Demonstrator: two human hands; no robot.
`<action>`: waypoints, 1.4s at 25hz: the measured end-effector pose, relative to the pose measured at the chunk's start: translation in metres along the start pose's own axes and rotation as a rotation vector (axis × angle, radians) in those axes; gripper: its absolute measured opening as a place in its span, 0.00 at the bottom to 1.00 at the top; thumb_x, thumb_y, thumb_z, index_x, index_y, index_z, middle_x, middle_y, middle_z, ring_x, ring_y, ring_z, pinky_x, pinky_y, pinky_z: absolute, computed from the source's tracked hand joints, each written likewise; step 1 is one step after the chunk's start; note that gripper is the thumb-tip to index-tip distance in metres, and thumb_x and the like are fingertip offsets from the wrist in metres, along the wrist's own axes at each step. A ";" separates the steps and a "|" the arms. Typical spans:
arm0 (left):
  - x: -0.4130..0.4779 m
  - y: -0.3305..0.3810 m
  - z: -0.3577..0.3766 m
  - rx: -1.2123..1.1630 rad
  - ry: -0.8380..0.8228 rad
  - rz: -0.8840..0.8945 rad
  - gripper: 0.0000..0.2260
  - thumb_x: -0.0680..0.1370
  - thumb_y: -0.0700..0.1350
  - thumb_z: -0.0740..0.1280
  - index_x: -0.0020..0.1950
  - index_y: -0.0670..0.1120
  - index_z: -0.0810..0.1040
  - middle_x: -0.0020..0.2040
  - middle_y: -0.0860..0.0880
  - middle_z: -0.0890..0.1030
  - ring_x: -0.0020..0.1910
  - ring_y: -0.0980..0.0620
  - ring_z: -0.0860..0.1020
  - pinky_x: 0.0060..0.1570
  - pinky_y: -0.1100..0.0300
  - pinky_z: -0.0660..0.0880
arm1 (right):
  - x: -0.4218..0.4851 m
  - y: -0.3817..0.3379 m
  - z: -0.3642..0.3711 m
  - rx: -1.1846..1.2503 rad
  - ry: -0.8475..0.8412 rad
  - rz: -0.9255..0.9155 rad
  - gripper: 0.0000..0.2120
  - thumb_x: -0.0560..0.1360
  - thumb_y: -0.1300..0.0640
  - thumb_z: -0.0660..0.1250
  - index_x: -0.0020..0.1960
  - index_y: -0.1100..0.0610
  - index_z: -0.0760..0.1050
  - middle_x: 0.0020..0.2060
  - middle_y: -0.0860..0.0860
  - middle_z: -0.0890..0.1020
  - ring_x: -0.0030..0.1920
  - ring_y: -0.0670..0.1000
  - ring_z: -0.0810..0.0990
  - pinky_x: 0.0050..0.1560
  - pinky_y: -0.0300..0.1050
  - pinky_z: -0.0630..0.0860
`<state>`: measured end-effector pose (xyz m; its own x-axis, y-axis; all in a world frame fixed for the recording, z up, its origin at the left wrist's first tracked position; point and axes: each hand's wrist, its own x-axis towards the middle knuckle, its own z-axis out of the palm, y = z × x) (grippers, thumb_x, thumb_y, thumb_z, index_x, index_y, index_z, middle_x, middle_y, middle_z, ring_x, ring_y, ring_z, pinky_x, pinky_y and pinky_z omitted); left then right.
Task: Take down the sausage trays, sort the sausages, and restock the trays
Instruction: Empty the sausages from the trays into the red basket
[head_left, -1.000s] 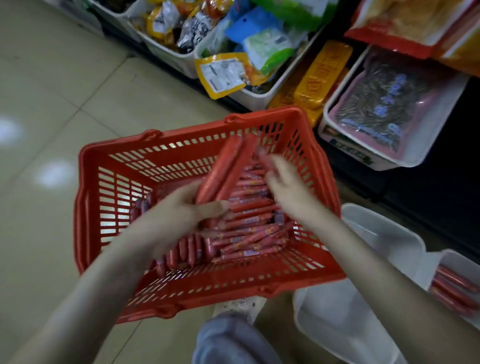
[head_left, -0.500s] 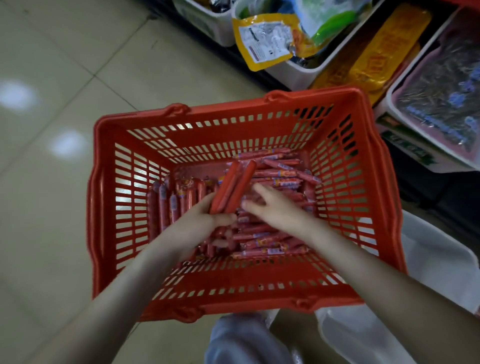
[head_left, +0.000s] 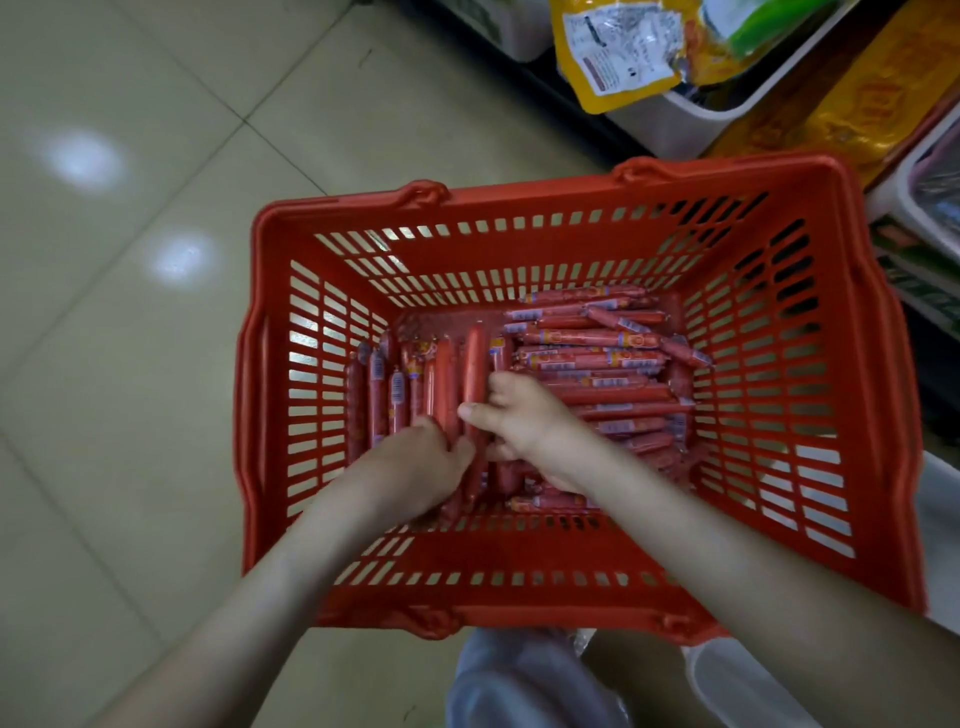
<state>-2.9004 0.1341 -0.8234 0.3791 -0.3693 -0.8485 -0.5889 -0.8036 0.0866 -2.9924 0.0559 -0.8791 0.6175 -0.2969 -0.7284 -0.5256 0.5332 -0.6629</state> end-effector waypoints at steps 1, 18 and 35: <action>0.001 -0.011 0.002 0.252 0.072 0.055 0.21 0.84 0.46 0.49 0.76 0.40 0.54 0.62 0.37 0.70 0.55 0.41 0.78 0.48 0.56 0.75 | 0.007 -0.002 0.016 -0.108 0.023 -0.050 0.18 0.77 0.60 0.65 0.66 0.60 0.68 0.53 0.56 0.80 0.53 0.55 0.79 0.49 0.51 0.78; -0.009 0.035 0.016 0.342 0.679 0.461 0.27 0.76 0.47 0.50 0.71 0.34 0.65 0.67 0.33 0.70 0.64 0.34 0.72 0.63 0.42 0.69 | -0.066 -0.031 -0.024 -0.953 0.430 -0.449 0.29 0.77 0.63 0.60 0.76 0.59 0.54 0.70 0.55 0.64 0.71 0.56 0.60 0.70 0.47 0.59; -0.078 0.271 0.323 0.786 0.431 1.390 0.25 0.70 0.40 0.67 0.68 0.41 0.73 0.68 0.41 0.73 0.63 0.44 0.76 0.66 0.55 0.67 | -0.313 0.371 -0.246 -0.594 1.045 0.326 0.27 0.72 0.68 0.61 0.70 0.60 0.62 0.64 0.57 0.69 0.63 0.59 0.68 0.64 0.53 0.66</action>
<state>-3.3200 0.0965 -0.9020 -0.6339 -0.7600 -0.1432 -0.7687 0.5988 0.2248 -3.5245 0.1516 -0.9401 -0.2090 -0.8510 -0.4818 -0.9182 0.3403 -0.2027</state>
